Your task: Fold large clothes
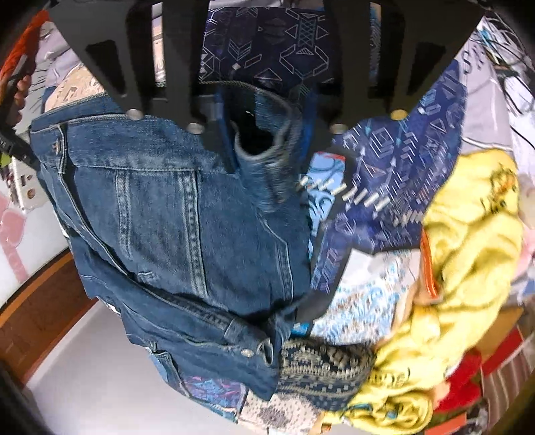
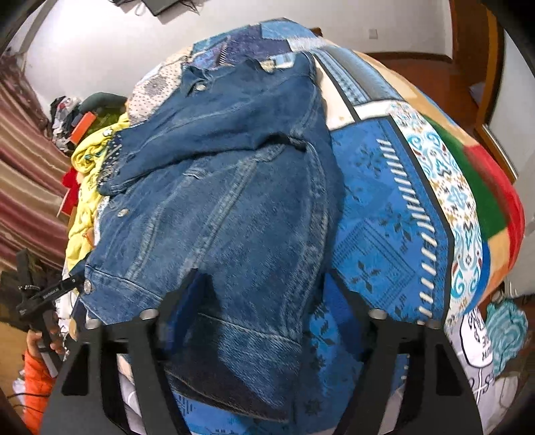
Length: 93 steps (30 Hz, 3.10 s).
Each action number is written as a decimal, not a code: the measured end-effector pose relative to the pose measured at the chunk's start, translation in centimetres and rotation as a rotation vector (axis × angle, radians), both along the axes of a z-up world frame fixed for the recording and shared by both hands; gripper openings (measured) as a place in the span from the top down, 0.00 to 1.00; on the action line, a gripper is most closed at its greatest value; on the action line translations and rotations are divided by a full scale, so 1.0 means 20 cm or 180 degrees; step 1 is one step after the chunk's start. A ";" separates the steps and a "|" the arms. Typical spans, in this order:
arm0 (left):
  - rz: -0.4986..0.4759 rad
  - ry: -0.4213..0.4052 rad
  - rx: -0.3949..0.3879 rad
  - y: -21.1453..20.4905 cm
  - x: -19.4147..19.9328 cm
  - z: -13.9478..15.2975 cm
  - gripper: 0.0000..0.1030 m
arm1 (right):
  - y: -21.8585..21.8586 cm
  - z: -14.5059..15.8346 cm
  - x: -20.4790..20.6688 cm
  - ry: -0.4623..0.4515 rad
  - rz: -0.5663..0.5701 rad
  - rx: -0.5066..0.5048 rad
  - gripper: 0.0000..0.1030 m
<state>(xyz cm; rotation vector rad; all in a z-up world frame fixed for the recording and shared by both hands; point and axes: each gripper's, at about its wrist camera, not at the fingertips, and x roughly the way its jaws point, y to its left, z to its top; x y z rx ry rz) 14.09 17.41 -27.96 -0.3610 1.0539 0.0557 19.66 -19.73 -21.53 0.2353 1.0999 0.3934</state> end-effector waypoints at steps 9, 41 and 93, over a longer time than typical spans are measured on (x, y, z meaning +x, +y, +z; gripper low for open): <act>-0.0069 -0.0499 0.0256 -0.07 0.08 0.27 0.84 | 0.06 0.10 0.04 -0.0380 0.0164 -0.0059 0.91; 0.0396 -0.0592 0.0435 0.16 1.52 0.36 0.85 | 0.27 0.15 1.28 -0.0718 -0.0139 -0.0432 0.94; -0.0545 -0.0147 0.0950 -0.23 1.19 0.10 0.15 | 0.54 0.03 0.82 -0.0696 0.0884 -0.1147 0.25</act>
